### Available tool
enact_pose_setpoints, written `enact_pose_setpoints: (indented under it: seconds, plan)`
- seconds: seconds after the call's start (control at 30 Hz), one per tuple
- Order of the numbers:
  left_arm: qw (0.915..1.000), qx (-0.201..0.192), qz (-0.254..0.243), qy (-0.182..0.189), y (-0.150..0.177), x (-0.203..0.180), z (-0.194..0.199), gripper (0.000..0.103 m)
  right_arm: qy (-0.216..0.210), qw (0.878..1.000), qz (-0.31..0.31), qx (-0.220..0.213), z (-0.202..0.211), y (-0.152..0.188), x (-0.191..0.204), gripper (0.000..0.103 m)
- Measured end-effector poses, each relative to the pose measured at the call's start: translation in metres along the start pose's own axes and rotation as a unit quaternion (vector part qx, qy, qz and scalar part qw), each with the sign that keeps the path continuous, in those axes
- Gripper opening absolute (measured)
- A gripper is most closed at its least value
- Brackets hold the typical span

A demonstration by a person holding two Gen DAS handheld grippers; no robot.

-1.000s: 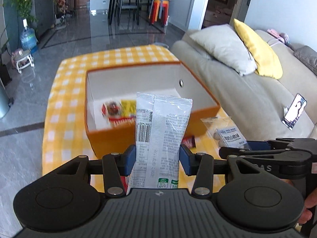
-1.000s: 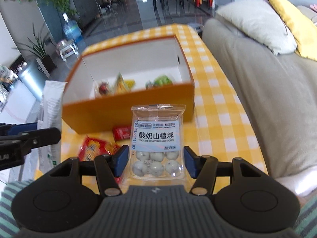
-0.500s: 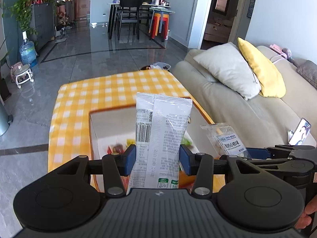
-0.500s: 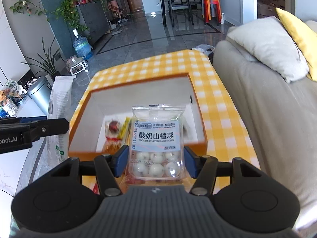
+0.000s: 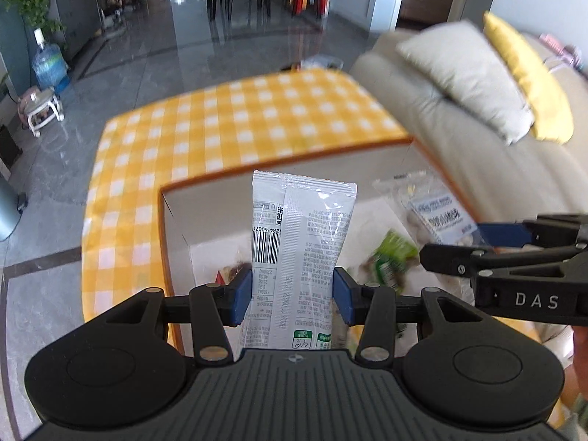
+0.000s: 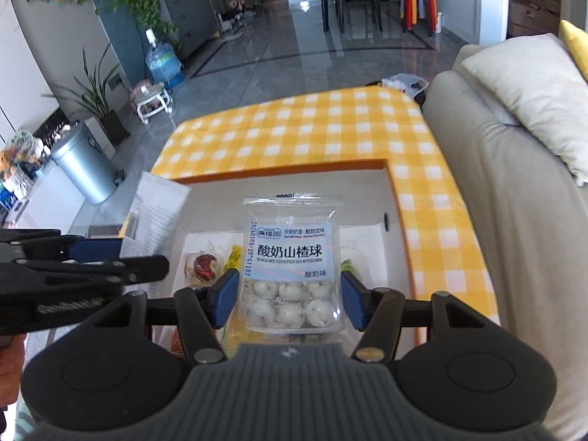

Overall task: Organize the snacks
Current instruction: 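Carry the white packet and yogurt ball packet over the box with both tools, then open both tools to drop both packets into the box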

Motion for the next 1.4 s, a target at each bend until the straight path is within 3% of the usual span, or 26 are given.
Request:
enact_pose_setpoints:
  seconds: [0.3,0.67,1.07,1.4]
  plan:
    - [0.9983,0.057,-0.001,-0.005,0.002,0.003,-0.050,0.053,0.022,0.997,0.026,0.071,-0.072,-0.003,-0.013,0.057]
    - [0.9952,0.094,-0.022,-0.019,0.005,-0.002,-0.084,0.053,0.033,0.990,0.042,0.129,-0.117,0.006,-0.024,0.057]
    - [0.9932,0.110,-0.023,-0.030,0.010,0.004,-0.093,0.055,0.033,0.988,0.081,0.126,-0.118,0.007,-0.017,0.059]
    - [0.9973,0.060,-0.021,-0.038,0.008,0.005,-0.059,0.071,0.033,0.994,0.073,0.080,-0.089,-0.009,-0.013,0.069]
Point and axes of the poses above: each gripper's, at about its wrist camera, not at the fingertips, and z roughly against the way its jaws point, x to its left, y to its underside, the point moved 8 cm from there along -z, roughly the way its jaws point, and after that the axes turned 3 degrees about z, right-handed, at the moved point
